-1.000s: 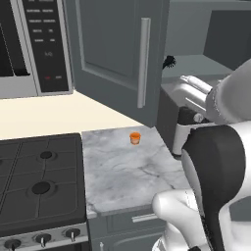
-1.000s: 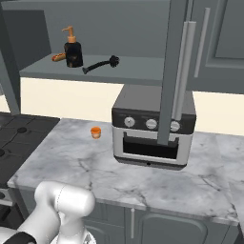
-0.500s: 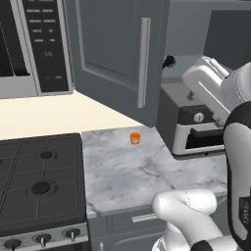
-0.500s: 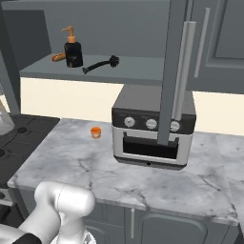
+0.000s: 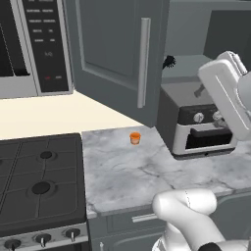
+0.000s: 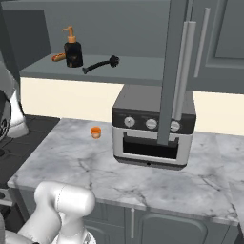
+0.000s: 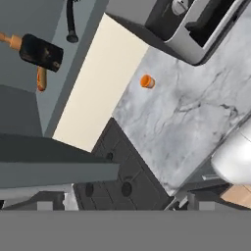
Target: Pick the soap dispenser and dish brush from the cabinet and place them on the counter.
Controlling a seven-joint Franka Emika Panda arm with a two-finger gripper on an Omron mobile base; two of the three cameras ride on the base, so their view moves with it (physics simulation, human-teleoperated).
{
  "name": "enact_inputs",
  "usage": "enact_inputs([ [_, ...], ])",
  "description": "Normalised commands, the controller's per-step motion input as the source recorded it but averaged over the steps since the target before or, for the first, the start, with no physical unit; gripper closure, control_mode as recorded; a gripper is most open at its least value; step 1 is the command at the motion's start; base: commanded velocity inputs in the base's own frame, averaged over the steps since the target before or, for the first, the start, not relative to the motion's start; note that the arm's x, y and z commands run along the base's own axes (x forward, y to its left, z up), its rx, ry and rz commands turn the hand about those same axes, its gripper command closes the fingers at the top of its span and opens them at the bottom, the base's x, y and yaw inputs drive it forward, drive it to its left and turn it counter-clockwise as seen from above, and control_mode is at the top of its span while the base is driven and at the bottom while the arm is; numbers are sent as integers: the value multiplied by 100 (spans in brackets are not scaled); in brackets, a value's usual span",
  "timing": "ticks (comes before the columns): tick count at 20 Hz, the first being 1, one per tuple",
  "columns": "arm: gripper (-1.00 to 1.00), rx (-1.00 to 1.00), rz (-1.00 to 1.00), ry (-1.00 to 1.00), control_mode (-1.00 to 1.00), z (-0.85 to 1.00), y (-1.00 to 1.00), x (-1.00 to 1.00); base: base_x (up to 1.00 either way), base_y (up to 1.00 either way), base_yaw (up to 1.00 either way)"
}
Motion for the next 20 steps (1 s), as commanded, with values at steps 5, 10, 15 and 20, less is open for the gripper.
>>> enact_inputs([
  [5, -100, 23, 4, 5, -100, -8, -3, 40, 0, 0, 0],
  [10, -100, 20, 6, 6, -100, -13, 0, 44, 0, 0, 0],
  [15, -100, 17, 6, 7, -100, -14, 0, 48, 0, 0, 0],
  [20, -100, 18, 13, 13, -100, -11, 13, 25, 0, 0, 0],
])
